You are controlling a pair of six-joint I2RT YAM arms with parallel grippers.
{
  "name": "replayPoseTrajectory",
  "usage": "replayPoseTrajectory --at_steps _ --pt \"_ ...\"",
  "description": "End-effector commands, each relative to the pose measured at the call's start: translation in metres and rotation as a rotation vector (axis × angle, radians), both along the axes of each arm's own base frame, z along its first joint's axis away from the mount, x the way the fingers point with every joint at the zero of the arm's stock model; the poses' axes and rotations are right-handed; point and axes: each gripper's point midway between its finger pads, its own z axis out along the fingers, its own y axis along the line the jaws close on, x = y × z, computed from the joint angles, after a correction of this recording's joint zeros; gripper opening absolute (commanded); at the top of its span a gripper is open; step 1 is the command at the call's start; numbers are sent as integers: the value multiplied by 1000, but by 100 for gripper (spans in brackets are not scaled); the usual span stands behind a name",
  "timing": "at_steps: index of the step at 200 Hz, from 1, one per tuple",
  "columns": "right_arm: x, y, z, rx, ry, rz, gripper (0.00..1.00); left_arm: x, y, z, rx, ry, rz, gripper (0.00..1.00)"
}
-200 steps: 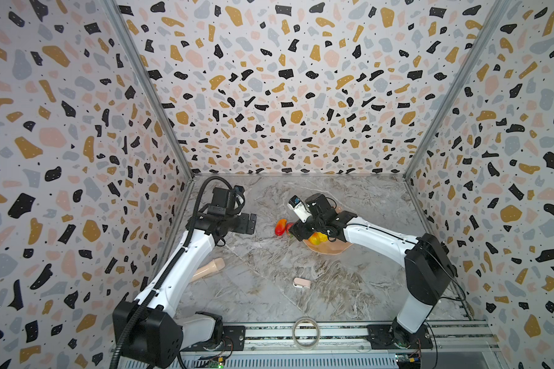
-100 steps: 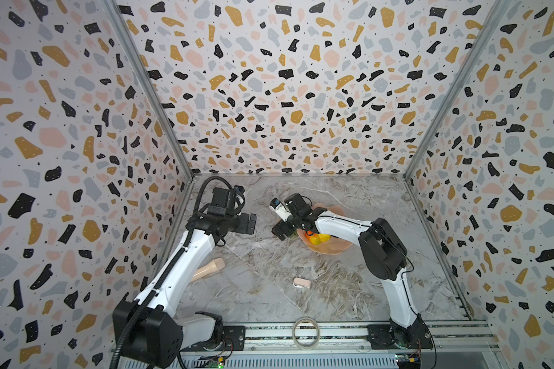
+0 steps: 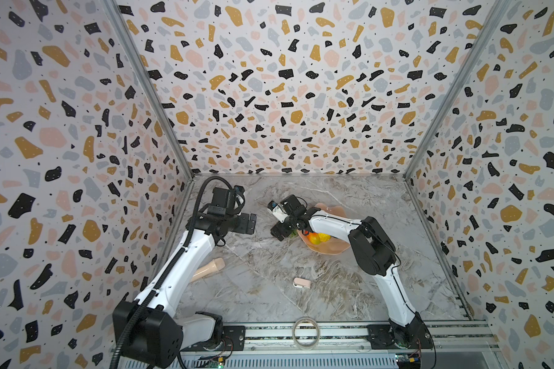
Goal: Arrange fruit in a fruit bowl
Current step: Pick up the fruit from the center of the table, then place the fruit in the fruit bowl.
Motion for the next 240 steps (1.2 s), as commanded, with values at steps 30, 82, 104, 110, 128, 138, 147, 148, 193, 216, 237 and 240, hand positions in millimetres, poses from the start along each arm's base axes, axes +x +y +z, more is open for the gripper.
replayPoseTrajectory --at_steps 30,82,104,110,128,138,147,148,193,216,237,240 --pt "-1 5 23 19 -32 10 73 2 -1 8 4 -28 -2 100" --pt "-4 11 53 62 -68 26 53 2 -1 7 3 -25 -2 100" --pt "-7 13 75 106 -83 34 52 2 -1 7 4 -26 -3 100" --pt "-7 12 82 119 -88 33 52 2 -1 7 4 -26 -4 100" --pt "-9 8 108 170 -98 27 52 2 0 6 8 -25 -4 100" --pt "-9 3 123 202 -106 18 52 2 0 6 8 -26 -5 100" --pt "-7 -5 135 225 -113 1 52 2 0 6 7 -27 -5 100" --pt "-7 -6 136 227 -115 -2 52 2 0 5 7 -27 -5 100" --pt "13 -83 157 231 -135 -236 52 1 1 4 11 -29 -2 100" --pt "19 -127 144 221 -110 -383 52 2 -1 5 5 -32 -6 100" --pt "21 -154 121 206 -78 -477 52 2 -2 4 2 -27 -9 100" --pt "21 -157 117 203 -72 -486 52 2 -2 3 2 -26 -9 100"
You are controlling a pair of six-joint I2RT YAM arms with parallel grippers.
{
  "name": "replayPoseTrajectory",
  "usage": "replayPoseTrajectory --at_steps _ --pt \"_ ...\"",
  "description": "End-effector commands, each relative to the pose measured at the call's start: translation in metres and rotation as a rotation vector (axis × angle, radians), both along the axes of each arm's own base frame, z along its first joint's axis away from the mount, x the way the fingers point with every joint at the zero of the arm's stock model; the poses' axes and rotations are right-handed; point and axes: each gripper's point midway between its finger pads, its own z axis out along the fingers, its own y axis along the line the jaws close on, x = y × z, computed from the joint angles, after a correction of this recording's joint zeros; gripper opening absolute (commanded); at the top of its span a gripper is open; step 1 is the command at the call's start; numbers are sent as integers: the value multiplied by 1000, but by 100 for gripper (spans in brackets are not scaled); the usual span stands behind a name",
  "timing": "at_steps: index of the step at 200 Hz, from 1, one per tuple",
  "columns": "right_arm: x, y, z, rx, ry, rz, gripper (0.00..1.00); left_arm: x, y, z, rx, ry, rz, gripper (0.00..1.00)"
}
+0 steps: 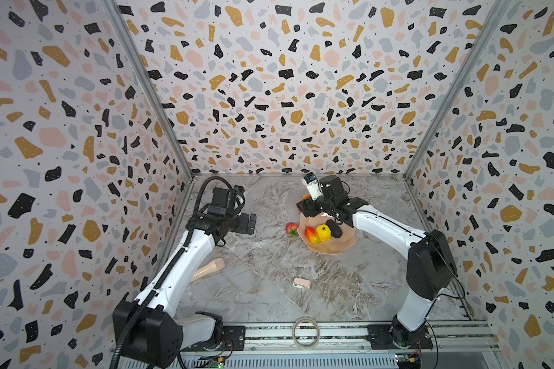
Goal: Arrange fruit in a fruit bowl
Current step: Place the fruit in the fruit bowl.
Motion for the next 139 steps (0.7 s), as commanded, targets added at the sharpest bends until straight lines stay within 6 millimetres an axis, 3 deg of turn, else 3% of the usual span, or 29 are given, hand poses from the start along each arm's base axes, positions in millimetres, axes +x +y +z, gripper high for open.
replayPoseTrajectory --at_steps 1,54,139 --pt "0 -25 -22 8 63 -125 52 2 -2 3 -1 -25 -10 100" --pt "4 -45 -70 -2 131 -193 52 2 -4 6 -13 -27 -12 100" --pt "11 -50 -88 -11 146 -233 62 3 -5 7 -14 -23 -16 100"
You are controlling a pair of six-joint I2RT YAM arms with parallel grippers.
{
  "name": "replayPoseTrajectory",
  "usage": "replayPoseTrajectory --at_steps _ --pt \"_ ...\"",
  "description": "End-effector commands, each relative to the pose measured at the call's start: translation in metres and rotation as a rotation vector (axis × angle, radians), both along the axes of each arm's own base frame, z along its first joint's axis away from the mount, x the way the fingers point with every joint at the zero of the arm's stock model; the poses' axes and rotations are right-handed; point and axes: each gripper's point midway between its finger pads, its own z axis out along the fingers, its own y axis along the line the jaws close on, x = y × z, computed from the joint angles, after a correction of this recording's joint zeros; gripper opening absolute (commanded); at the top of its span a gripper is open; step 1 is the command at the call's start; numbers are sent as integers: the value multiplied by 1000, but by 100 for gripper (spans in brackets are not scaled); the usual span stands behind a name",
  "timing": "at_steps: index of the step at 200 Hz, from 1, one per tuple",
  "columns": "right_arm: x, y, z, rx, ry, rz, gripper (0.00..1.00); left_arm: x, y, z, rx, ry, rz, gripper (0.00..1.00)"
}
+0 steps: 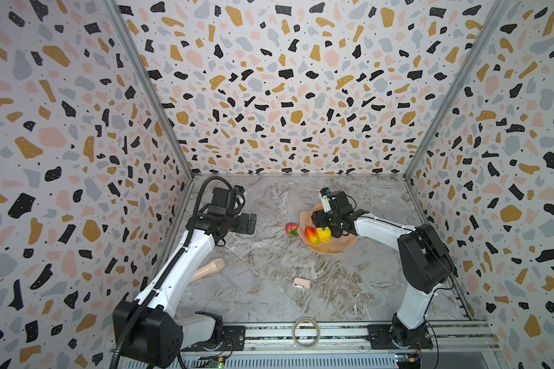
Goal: Arrange fruit in a fruit bowl
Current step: Place the fruit in the fruit bowl.
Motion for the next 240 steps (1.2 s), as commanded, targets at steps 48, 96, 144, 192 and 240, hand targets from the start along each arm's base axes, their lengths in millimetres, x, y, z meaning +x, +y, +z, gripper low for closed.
replayPoseTrajectory --at_steps 48,96,144,192,240 --pt "6 -4 -12 -10 5 -36 68 3 -5 5 -11 -21 -14 100" --pt "7 -4 -22 -21 20 -38 74 3 -5 6 -10 -22 -16 100" --pt "7 -4 -20 -20 13 -39 89 2 -5 6 -10 -23 -15 100" --pt "9 -4 -1 -25 -23 -33 99 2 -5 4 -9 -18 -18 100" --pt "4 18 42 -63 -130 38 99 2 -6 4 -9 -18 -19 100"
